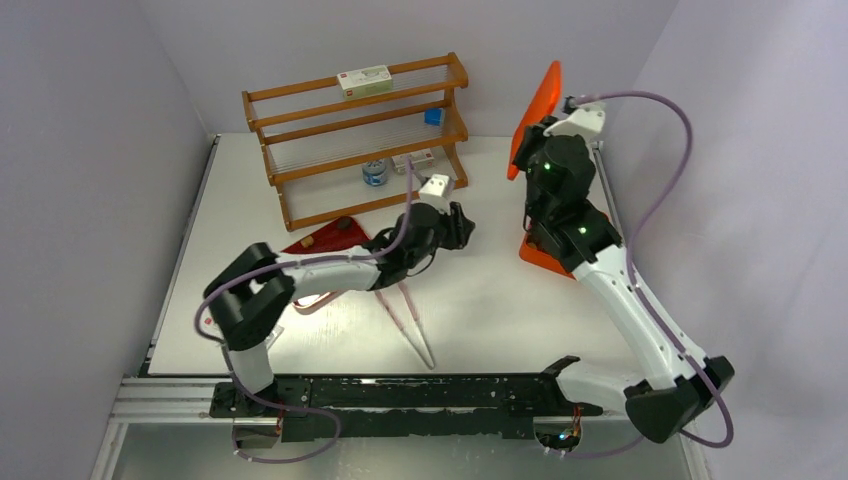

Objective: Pack the chocolate
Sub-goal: Pick up the box lid from the center of the board, then move the packing box to the center of the board.

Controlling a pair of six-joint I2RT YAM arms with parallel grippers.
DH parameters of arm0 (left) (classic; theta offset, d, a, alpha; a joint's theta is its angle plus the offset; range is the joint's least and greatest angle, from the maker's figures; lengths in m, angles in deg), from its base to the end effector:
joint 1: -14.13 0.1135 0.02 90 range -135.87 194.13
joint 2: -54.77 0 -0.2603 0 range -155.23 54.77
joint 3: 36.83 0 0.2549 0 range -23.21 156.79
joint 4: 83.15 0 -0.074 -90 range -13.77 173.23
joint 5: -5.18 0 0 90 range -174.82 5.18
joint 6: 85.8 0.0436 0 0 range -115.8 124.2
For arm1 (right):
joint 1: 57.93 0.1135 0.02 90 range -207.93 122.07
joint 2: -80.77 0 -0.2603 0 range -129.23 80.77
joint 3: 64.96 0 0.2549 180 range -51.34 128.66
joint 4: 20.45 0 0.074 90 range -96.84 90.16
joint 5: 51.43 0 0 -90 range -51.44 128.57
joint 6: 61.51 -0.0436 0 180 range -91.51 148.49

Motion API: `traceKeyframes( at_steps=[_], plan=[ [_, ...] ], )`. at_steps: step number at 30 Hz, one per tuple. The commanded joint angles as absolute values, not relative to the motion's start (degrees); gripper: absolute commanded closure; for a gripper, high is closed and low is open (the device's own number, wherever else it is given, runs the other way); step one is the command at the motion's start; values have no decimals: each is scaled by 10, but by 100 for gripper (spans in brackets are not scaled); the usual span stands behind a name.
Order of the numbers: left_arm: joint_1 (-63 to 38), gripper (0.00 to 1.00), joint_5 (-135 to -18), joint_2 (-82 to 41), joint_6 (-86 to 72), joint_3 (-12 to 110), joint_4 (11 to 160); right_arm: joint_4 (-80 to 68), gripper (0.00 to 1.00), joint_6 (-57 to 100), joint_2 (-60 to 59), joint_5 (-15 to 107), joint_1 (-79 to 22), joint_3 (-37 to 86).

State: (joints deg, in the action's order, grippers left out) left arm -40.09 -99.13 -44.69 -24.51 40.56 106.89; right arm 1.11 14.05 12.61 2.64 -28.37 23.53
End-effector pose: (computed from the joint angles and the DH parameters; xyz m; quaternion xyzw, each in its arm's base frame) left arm 0.2500 -0.3285 0.2503 0.0939 0.7695 -0.3408 0.5319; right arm 0.2488 0.1117 0.4413 0.1244 0.7023 0.0449 0.6995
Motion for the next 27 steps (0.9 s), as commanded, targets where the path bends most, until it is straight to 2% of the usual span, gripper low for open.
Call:
traceKeyframes(
  at_steps=[1, 8, 14, 27],
  plan=[
    [-430, 54, -1002, -519, -275, 448, 1190, -36, 100, 131, 175, -59, -287, 255],
    [-474, 55, -1007, -649, -248, 559, 1230, -34, 100, 127, 213, -40, -287, 255],
    [-489, 58, -1024, -741, -252, 654, 1202, -2, 100, 124, 238, -22, -287, 242],
    [-504, 60, -1062, -861, -196, 799, 1123, 17, 100, 143, 300, -26, -287, 225]
  ],
)
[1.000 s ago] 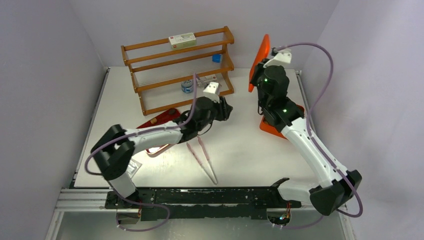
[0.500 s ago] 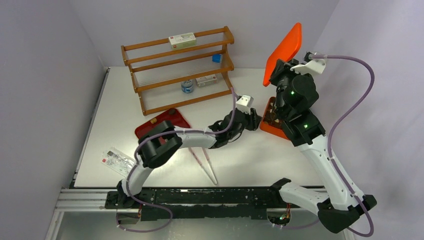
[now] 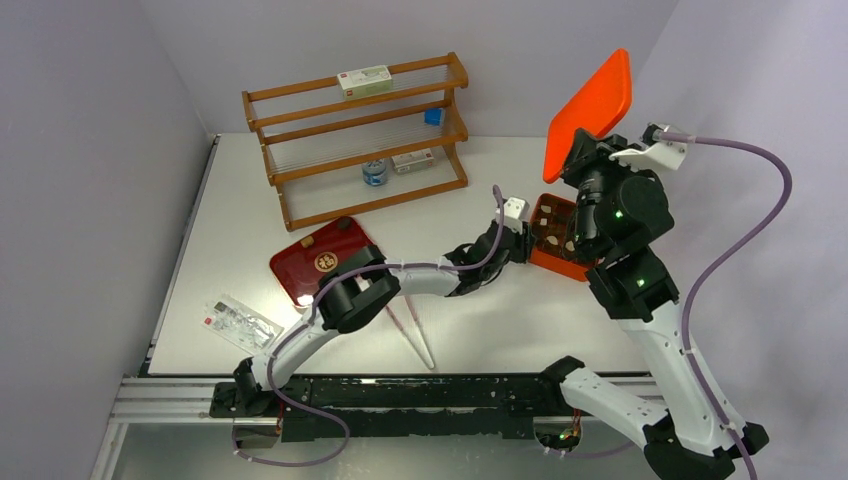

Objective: Pack the chocolate
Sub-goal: Move the packing box to the center of the board.

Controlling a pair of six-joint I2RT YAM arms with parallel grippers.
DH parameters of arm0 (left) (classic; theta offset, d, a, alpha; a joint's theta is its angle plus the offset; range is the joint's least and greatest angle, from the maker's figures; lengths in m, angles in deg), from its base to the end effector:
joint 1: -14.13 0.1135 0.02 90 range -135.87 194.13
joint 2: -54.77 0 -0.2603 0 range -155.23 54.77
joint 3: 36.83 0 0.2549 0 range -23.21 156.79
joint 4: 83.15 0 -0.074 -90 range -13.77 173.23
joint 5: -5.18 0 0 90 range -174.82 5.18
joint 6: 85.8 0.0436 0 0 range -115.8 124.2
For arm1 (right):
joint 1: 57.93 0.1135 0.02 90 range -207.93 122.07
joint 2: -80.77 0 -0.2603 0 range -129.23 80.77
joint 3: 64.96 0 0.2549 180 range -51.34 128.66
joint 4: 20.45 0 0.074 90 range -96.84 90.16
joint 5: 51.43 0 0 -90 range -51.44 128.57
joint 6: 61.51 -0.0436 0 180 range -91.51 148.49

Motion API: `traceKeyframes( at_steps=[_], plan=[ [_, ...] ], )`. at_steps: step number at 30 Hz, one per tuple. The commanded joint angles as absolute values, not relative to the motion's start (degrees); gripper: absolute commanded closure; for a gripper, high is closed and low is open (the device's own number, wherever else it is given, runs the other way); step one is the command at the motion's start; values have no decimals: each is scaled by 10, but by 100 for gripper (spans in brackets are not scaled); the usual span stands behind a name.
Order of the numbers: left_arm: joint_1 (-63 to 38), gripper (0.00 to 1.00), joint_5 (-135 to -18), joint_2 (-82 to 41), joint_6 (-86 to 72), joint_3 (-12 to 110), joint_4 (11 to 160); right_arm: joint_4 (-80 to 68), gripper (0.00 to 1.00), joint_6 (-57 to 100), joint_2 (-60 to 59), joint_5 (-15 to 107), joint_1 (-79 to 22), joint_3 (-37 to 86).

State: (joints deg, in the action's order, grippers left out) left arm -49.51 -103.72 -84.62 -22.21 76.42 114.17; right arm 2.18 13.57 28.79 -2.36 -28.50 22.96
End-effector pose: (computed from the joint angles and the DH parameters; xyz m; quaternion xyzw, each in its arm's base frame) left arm 0.2614 -0.4958 0.1530 0.1379 0.7440 -0.3659 0.5418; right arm 0.1622 0.0587 0.4928 0.1986 0.6112 0.0765 0.7623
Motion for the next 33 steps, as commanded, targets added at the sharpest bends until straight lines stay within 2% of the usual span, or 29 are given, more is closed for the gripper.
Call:
traceKeyframes(
  at_steps=[1, 11, 19, 24, 33],
  plan=[
    [-504, 60, -1064, -866, -196, 804, 1117, 17, 100, 143, 301, -24, -287, 225],
    [-511, 65, -1078, -895, -169, 838, 1070, 28, 100, 137, 307, -11, -287, 213],
    [-511, 81, -1098, -892, -173, 845, 1045, 35, 100, 136, 305, -10, -287, 208],
    [-511, 83, -1123, -882, -173, 838, 1009, 35, 100, 137, 310, -17, -287, 201],
    [-512, 83, -1135, -812, -150, 733, 1029, 46, 100, 152, 297, -48, -287, 205]
  ],
)
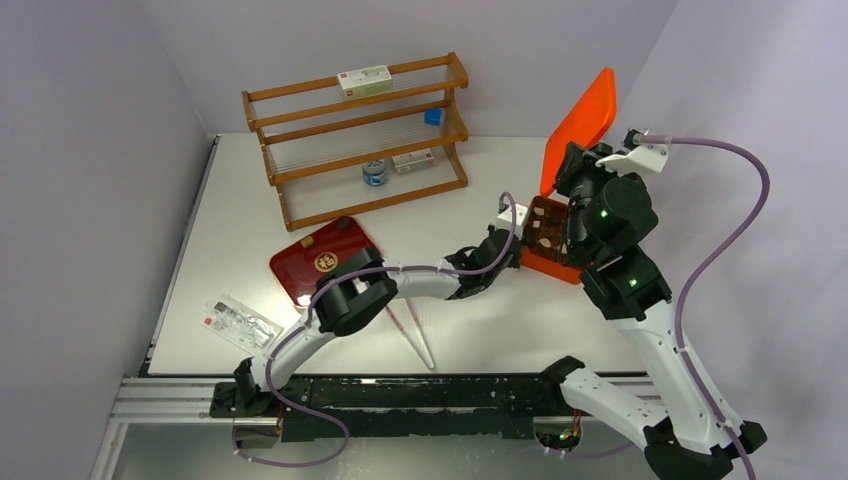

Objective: Pack the chocolate
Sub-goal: Move the packing box to the center of the board.

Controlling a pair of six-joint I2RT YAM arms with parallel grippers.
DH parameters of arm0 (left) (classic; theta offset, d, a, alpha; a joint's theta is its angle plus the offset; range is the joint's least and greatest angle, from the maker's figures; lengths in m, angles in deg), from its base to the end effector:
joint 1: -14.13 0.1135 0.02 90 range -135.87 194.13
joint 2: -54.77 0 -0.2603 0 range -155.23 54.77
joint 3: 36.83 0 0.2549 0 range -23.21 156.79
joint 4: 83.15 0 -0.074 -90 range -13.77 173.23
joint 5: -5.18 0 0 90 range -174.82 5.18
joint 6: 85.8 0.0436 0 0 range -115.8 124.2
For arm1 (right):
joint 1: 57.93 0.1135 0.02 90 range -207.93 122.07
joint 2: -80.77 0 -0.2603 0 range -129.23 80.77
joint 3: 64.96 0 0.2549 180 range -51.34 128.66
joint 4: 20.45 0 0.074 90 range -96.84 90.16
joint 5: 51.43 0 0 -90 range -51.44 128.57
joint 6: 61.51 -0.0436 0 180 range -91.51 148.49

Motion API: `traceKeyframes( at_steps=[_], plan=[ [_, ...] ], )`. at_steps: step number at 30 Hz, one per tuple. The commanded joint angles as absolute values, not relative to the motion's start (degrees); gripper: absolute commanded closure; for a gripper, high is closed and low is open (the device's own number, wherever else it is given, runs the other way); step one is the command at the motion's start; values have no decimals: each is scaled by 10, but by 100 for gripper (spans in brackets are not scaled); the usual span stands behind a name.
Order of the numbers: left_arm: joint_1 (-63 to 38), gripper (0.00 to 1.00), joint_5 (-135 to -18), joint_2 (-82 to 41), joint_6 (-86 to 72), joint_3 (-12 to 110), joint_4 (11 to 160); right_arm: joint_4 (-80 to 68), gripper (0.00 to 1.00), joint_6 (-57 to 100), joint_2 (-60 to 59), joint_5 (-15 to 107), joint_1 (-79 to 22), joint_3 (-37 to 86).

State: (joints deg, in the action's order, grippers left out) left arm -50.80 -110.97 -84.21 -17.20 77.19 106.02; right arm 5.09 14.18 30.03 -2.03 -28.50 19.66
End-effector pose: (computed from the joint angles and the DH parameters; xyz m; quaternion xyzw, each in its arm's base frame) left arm 0.2531 -0.4958 0.1460 0.1613 0.7721 -0.2704 0.5520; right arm 0.1645 0.0602 0.4727 0.1796 0.6424 0.0538 0.7431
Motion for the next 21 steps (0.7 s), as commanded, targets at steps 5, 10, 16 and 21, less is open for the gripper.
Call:
traceKeyframes(
  at_steps=[5, 10, 16, 21],
  plan=[
    [-512, 82, -1158, -780, -130, 698, 1014, 50, 100, 155, 297, -55, -287, 207],
    [-512, 81, -1171, -749, -120, 655, 997, 108, 100, 138, 272, -31, -287, 221],
    [-511, 79, -1198, -708, -141, 601, 958, 123, 100, 133, 236, -37, -290, 226],
    [-510, 80, -1216, -658, -164, 539, 950, 109, 100, 97, 217, 51, -330, 192]
  ],
)
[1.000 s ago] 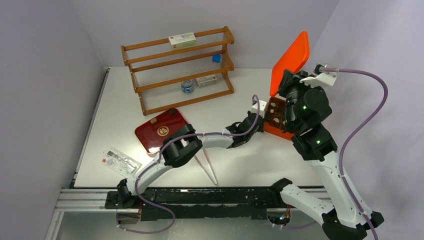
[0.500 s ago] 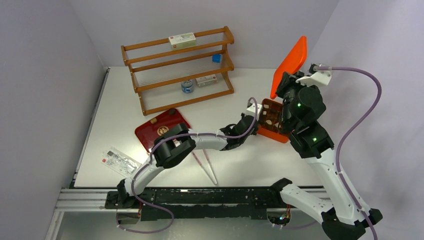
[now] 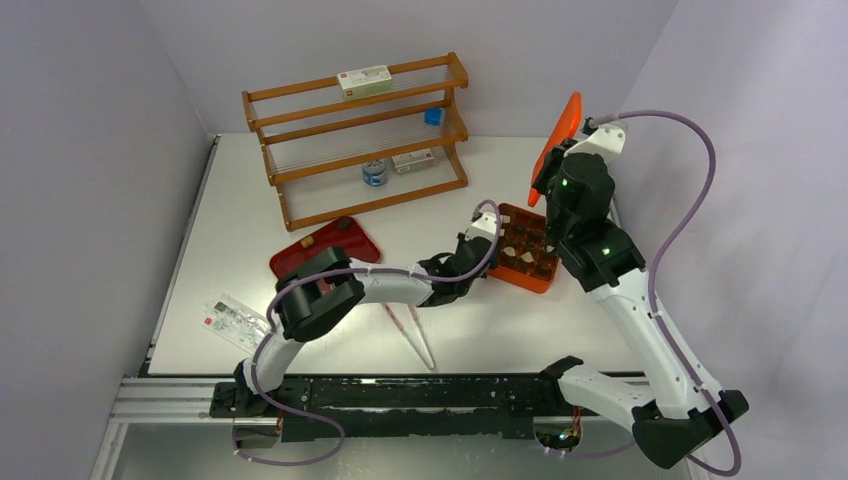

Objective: Pack the chocolate
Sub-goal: Move the packing box to the center of the board.

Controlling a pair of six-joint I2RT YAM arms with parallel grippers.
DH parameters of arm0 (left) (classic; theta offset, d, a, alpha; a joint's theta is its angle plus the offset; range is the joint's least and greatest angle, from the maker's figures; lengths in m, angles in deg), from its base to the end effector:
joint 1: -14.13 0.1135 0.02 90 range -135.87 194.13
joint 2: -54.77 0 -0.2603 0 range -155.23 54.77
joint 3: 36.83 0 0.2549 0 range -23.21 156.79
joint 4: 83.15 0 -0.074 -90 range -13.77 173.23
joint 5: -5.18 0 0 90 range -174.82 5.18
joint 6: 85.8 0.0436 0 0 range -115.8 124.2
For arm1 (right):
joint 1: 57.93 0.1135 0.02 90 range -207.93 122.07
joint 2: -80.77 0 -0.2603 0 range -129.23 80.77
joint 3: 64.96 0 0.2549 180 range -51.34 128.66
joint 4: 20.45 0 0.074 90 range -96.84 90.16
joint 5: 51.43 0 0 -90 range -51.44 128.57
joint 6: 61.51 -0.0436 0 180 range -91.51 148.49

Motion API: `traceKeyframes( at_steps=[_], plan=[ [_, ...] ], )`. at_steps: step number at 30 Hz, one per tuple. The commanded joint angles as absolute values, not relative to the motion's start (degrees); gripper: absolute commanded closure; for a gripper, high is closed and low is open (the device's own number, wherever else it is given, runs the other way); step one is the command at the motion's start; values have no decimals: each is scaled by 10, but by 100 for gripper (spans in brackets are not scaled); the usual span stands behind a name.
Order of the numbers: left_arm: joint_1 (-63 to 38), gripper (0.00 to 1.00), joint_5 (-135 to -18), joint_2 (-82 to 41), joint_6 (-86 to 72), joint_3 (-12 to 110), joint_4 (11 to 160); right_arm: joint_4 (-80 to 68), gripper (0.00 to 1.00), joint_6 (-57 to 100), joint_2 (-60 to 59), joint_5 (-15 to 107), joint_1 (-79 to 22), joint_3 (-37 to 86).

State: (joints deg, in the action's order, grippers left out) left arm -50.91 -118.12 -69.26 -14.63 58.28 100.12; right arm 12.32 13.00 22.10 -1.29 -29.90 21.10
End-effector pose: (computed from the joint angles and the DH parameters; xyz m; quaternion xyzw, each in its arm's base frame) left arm 0.2278 -0.4326 0.1581 0.1779 0.8058 -0.1605 0.5416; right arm 0.2055 0.0778 0.4430 0.1522 0.7161 0.0005 0.6812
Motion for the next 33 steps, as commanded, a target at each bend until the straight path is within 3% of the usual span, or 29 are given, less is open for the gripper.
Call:
traceKeyframes(
  at_steps=[1, 14, 18, 22, 27, 33],
  plan=[
    [-510, 80, -1221, -650, -168, 527, 947, 104, 100, 88, 213, 78, -341, 185],
    [-478, 77, -1215, -527, -213, 426, 928, -2, 100, 2, 198, 415, -458, 80],
    [-466, 64, -1176, -453, -217, 407, 944, -28, 100, -23, 194, 553, -518, 48],
    [-457, 58, -1143, -380, -215, 405, 946, -40, 100, -60, 195, 654, -563, 19],
    [-416, 44, -1051, -338, -207, 413, 933, -53, 100, -110, 213, 704, -593, -29],
    [-358, 37, -927, -336, -212, 408, 944, -84, 100, -163, 214, 757, -617, -88]
  ],
)
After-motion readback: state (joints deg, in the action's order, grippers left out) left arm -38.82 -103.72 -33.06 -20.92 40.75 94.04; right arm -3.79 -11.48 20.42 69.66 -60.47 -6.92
